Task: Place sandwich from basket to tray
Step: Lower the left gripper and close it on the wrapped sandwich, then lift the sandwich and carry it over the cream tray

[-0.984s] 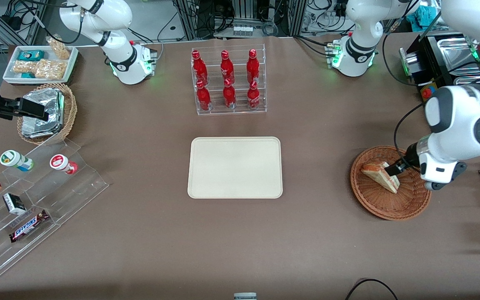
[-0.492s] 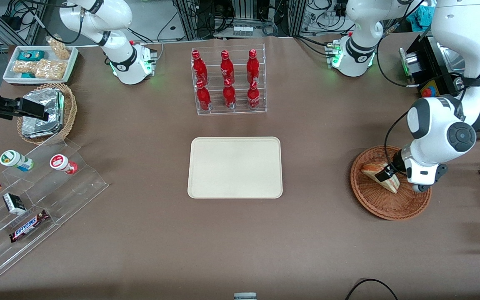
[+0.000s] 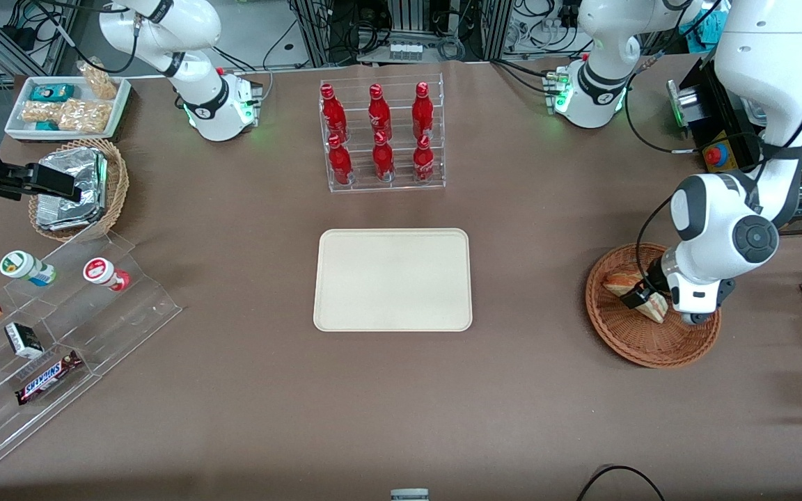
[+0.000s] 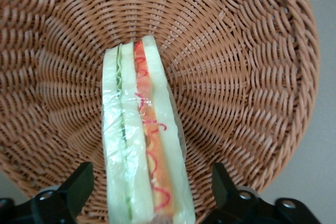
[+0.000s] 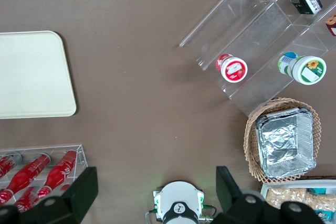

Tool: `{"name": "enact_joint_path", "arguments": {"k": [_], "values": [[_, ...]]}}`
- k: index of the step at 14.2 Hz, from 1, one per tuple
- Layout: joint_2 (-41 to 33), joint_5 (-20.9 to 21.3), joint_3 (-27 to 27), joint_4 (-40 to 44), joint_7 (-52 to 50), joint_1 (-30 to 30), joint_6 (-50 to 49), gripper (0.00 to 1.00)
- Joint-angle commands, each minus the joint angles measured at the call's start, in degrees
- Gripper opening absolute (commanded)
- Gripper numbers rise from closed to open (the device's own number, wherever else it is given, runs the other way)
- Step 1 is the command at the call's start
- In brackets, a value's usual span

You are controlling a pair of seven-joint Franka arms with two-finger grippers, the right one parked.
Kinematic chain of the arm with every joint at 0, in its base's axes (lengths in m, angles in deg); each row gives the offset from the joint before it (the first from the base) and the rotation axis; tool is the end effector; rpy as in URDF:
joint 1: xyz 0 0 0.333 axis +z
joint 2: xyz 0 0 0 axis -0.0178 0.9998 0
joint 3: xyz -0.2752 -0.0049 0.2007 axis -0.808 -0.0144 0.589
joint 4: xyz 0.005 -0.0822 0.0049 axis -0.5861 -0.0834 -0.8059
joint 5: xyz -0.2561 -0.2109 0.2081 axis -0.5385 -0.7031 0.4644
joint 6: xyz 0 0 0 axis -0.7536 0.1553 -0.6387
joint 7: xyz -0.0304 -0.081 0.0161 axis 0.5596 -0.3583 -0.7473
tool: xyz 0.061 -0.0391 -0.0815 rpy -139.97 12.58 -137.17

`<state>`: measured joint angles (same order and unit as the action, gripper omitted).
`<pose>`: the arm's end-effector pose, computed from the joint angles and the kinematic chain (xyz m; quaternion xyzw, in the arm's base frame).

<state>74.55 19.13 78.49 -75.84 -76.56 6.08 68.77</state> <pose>0.5826 -0.0007 0.2649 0.9333 0.3557 -0.0488 0.0070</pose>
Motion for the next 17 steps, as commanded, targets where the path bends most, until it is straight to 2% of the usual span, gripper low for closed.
{"name": "enact_joint_path", "arguments": {"k": [1, 4, 6, 11, 13, 15, 17], "values": [[0.28, -0.39, -0.06, -0.26, -1.73, 0.11, 1.17, 0.73], [-0.24, -0.39, -0.06, -0.44, -1.82, 0.11, 1.17, 0.31], [-1.65, -0.39, -0.06, -0.35, -1.65, 0.11, 0.47, 0.17], [-7.88, 0.14, -1.1, 1.14, 1.33, -1.29, -6.38, 0.14], [-10.17, 0.14, -3.04, 1.06, 3.18, -3.92, -7.09, 0.14], [-10.97, 0.14, -5.32, 1.23, 3.27, -8.83, -7.09, 0.14], [-8.62, 0.49, -6.38, 3.94, 3.19, -16.46, -7.0, 0.14]]}}
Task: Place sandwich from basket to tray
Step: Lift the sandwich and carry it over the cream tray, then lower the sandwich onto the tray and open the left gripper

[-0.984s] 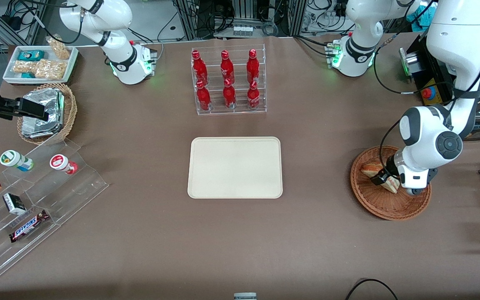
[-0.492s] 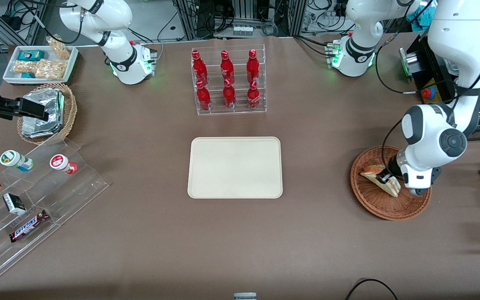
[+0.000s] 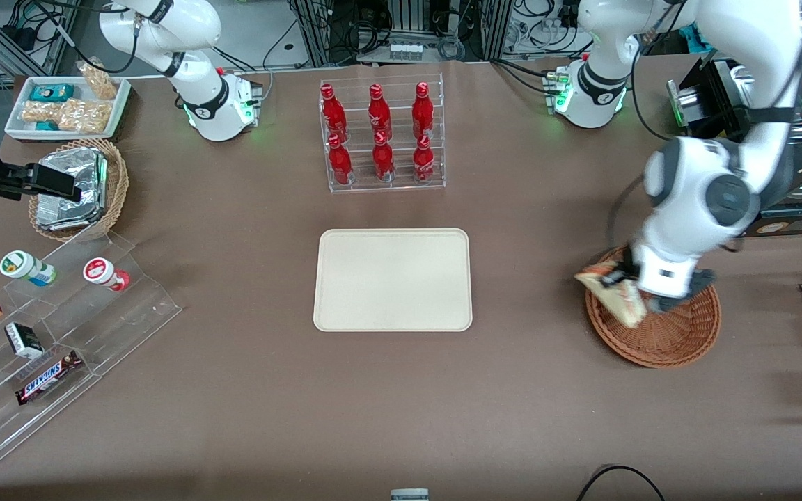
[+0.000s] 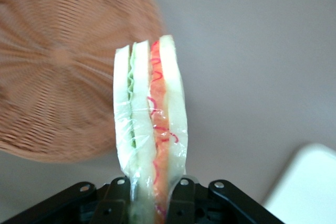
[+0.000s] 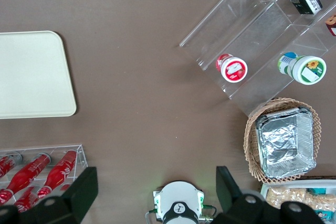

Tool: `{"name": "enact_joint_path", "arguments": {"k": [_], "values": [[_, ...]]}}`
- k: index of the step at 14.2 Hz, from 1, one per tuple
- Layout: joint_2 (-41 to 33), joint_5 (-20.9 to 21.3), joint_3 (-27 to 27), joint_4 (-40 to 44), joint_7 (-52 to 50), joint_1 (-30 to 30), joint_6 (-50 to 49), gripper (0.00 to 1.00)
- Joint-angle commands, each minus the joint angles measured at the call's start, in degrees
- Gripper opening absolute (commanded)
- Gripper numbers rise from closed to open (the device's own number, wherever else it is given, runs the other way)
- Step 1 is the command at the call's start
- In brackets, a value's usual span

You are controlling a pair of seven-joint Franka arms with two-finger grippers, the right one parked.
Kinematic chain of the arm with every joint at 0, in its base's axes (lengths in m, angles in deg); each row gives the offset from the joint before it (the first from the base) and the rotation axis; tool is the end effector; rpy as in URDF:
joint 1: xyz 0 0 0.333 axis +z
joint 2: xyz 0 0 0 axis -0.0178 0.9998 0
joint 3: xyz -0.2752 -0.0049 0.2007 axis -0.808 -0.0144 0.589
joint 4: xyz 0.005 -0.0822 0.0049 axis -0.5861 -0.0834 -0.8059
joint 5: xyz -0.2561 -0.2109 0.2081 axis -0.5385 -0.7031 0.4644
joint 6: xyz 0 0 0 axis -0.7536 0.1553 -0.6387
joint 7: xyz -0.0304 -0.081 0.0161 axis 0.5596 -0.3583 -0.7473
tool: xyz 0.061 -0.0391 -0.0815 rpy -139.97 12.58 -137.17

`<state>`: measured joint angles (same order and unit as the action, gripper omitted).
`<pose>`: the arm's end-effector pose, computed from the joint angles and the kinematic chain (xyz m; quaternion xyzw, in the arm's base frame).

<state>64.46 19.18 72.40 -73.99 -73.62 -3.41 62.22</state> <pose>0.5616 -0.1550 0.3728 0.9796 0.1995 -0.0058 0.0222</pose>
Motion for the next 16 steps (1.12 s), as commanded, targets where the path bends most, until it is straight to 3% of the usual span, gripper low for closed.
{"name": "enact_joint_path", "arguments": {"k": [1, 5, 9, 11, 14, 16], "values": [[3.58, 0.43, -0.29, 4.2, -0.01, -10.93, -0.54, 0.14], [9.92, 0.43, -0.29, 9.66, -4.14, -22.81, -0.37, 0.15], [19.58, 1.13, -0.03, 18.18, -7.83, -30.99, -0.02, 0.16], [23.27, 4.2, 0.06, 21.87, -12.03, -33.38, -0.19, 0.25], [28.29, 10.44, -0.03, 25.38, -20.38, -34.7, 0.16, 0.3], [28.13, 10.81, -0.03, 25.84, -21.37, -34.88, 0.07, 0.36]]}}
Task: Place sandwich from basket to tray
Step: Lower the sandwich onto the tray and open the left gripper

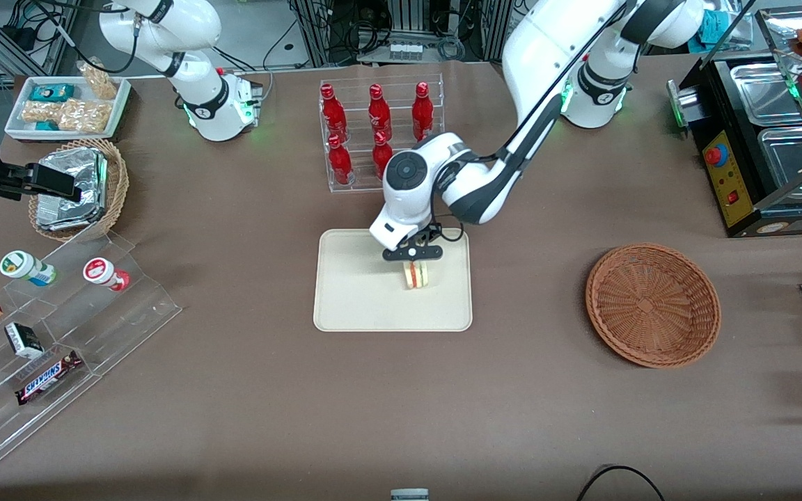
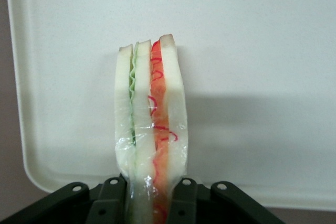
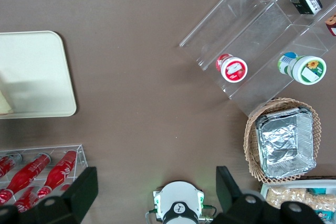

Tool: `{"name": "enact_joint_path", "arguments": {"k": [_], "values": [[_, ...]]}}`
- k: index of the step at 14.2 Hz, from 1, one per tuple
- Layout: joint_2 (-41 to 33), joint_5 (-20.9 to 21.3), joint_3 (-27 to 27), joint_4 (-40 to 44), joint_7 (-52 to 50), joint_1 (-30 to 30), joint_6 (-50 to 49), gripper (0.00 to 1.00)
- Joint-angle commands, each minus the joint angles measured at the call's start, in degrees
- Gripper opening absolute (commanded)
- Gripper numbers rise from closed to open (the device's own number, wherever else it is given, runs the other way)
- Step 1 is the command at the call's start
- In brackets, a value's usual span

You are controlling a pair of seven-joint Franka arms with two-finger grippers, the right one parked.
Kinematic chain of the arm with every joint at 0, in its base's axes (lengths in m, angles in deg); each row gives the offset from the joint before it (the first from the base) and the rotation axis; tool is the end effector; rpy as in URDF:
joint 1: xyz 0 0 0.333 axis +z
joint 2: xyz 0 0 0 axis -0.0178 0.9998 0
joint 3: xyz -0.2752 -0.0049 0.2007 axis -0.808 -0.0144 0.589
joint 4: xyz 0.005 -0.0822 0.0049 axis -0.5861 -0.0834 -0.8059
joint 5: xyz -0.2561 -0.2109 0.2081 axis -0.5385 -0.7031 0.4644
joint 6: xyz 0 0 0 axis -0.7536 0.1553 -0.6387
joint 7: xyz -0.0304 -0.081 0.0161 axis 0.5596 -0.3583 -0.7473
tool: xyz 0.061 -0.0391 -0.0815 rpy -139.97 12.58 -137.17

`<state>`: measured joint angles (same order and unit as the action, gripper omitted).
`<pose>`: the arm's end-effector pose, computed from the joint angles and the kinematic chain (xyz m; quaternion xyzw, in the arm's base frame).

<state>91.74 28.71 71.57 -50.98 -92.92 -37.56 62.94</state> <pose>0.4595 -0.5204 0.2487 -0.9993 -0.0317 0.0212 0.0051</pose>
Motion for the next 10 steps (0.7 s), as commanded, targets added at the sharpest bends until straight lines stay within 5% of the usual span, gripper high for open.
{"name": "enact_joint_path", "arguments": {"k": [1, 4, 5, 6, 10], "values": [[0.67, 1.19, 0.8, 2.91, -2.07, -0.55, -0.64, 0.45], [1.02, 0.58, 0.71, 5.71, -2.34, -0.73, -0.99, 0.55], [0.93, 0.58, 0.71, 5.9, -2.34, -0.64, -1.0, 0.7], [1.28, 0.66, 0.71, 6.07, -2.25, -0.64, -0.65, 0.95], [-2.12, 0.58, 1.07, 6.34, -2.16, 1.28, -3.35, 1.0]]}}
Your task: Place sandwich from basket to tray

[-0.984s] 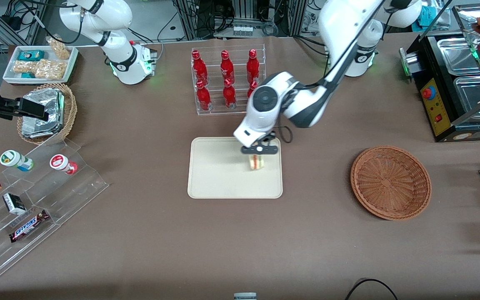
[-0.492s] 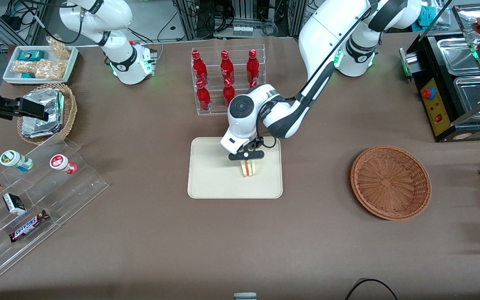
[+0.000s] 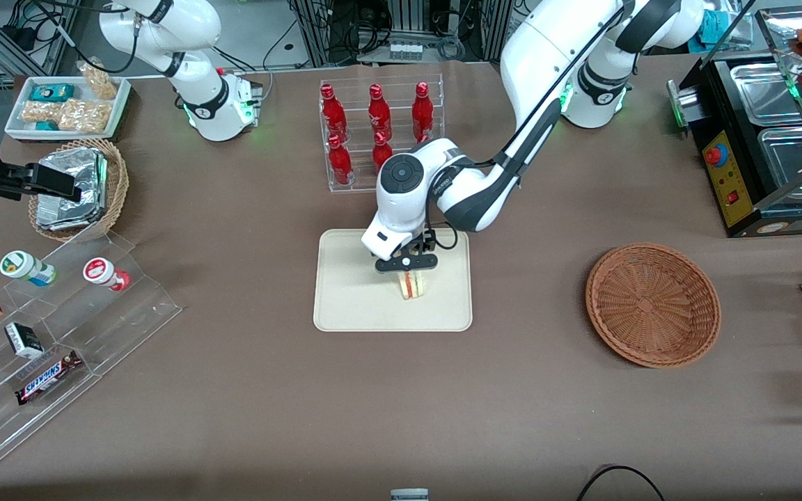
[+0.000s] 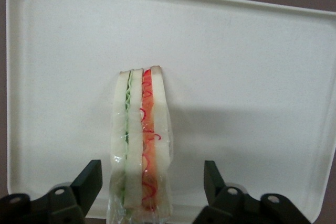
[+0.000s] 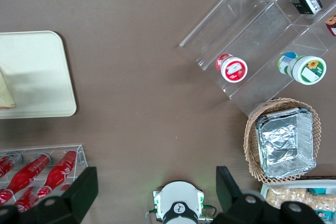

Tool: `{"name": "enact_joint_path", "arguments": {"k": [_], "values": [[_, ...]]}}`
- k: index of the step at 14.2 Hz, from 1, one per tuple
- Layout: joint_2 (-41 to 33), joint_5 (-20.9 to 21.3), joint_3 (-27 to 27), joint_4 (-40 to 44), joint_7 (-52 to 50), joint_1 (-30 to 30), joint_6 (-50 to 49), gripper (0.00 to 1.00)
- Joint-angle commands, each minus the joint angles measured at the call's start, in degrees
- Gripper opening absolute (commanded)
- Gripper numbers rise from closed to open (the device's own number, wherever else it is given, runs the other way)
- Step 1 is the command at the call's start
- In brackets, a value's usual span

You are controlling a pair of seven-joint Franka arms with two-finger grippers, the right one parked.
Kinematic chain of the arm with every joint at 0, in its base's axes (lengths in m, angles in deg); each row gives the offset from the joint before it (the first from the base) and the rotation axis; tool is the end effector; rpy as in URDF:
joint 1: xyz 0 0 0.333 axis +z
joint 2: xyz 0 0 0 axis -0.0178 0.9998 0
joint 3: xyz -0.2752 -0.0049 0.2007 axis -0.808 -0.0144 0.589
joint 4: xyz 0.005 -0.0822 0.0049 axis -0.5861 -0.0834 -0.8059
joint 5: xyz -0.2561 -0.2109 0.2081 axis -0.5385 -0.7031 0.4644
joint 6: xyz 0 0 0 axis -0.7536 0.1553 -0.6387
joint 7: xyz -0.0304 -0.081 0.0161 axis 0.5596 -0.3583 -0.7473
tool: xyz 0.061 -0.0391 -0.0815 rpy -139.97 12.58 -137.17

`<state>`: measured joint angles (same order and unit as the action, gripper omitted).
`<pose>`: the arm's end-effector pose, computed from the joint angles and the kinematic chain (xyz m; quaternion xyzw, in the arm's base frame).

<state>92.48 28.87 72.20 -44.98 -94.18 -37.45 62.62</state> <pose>0.4897 -0.5316 0.2835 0.9982 0.0543 0.0086 0.0250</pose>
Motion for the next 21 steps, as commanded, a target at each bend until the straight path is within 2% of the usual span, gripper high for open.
{"name": "enact_joint_path", "arguments": {"k": [1, 3, 5, 6, 8, 11, 14, 16, 19, 21], "values": [[-4.36, 0.42, 0.34, 0.61, -0.38, 3.01, -6.62, 1.0], [-8.58, -0.54, 0.25, 0.17, -0.11, 5.99, -12.43, 1.0], [-12.62, -3.52, 0.08, -0.27, 3.21, 9.86, -17.7, 1.0], [-14.64, -5.1, 0.16, -0.18, 6.89, 11.88, -21.81, 1.0], [-18.51, -5.3, 0.43, -0.01, 12.08, 16.01, -30.6, 1.0], [-25.1, -6.18, 0.34, 0.34, 27.0, 24.88, -41.24, 1.0], [-27.58, -6.26, 0.43, 3.75, 35.39, 30.95, -48.03, 1.0], [-27.06, -5.39, 0.43, 8.59, 35.4, 32.03, -52.6, 1.0], [-27.67, -5.56, 1.04, 10.88, 35.31, 32.29, -53.06, 1.0], [-29.33, -6.88, 2.97, 11.59, 35.58, 32.2, -57.16, 1.0]]}}
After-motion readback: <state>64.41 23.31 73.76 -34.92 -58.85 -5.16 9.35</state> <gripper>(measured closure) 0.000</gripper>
